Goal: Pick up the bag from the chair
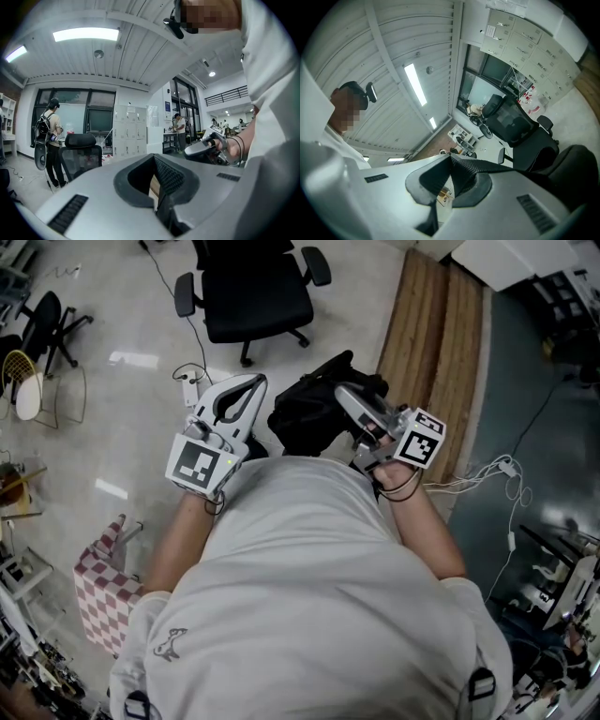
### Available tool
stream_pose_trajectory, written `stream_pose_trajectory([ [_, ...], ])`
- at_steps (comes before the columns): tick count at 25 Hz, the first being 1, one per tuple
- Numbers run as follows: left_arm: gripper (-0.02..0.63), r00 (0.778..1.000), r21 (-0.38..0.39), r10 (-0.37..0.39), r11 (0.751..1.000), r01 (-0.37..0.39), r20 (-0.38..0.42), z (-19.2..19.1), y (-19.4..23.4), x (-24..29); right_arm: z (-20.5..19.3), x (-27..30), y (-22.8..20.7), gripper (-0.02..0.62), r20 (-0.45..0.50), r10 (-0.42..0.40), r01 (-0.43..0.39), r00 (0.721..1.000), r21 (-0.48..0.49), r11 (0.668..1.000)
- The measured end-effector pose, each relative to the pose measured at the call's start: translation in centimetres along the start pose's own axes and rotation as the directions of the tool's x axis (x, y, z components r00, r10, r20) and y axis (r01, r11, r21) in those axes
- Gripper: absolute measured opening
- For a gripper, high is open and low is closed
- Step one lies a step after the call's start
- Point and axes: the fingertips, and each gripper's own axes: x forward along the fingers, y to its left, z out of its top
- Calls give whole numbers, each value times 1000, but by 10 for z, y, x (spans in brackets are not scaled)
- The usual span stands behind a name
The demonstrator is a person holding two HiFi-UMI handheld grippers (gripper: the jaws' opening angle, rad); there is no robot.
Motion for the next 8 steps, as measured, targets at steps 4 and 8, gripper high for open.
stream_pose_trajectory([
  [4,8,1000,-4,-5,1000,5,1,0,-3,0,-1,0,1,32,0,-4,4,1000,16,1000],
  [8,8,1000,-1,-9,1000,9,4,-2,-3,-1,0,3,4,32,-3,3,-3,1000,4,1000],
])
